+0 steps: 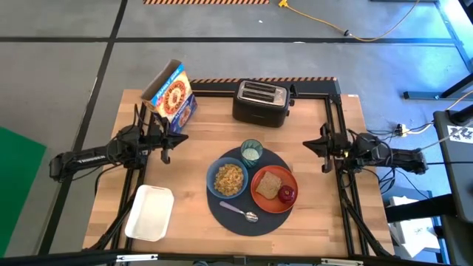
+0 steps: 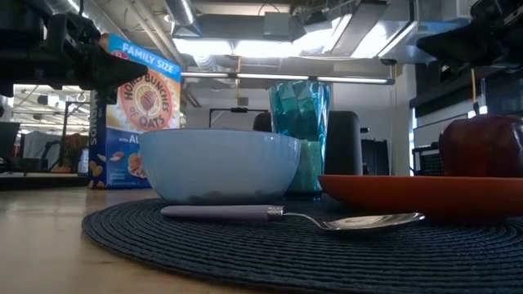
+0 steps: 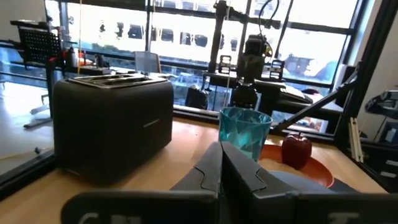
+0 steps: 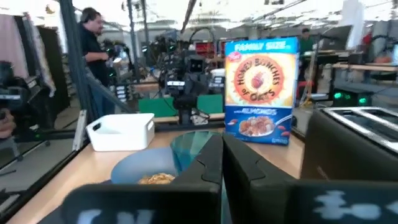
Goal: Arrange a breakfast setting
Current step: Return to Home Position
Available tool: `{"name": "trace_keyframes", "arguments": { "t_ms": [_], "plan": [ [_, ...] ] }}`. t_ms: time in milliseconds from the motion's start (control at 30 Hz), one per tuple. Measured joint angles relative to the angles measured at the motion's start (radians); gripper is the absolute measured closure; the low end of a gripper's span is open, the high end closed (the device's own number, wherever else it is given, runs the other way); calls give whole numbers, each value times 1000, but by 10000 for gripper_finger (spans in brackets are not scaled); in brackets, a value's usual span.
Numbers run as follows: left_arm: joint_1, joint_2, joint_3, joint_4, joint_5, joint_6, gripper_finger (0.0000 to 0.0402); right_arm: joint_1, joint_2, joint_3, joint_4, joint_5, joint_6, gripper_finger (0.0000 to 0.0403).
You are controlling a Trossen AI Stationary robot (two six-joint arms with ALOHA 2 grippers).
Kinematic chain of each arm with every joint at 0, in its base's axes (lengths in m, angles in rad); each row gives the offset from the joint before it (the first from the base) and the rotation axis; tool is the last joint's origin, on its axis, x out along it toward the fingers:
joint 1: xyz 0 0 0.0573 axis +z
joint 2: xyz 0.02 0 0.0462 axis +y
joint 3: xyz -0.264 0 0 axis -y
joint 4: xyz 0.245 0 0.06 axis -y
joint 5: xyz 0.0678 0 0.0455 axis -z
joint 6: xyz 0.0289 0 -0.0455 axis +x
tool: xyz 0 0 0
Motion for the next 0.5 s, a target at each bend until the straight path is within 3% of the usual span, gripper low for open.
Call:
{"name": "trace_keyframes", "arguments": {
  "t_ms": [300, 500],
  "plan": [
    [0, -11, 0, -5, -9, -3, 401, 0, -7, 9, -54, 2, 8, 403],
    [0, -11, 0, -49, -12, -3, 401, 0, -6, -68, 26, -15, 37, 403]
  ]
}}
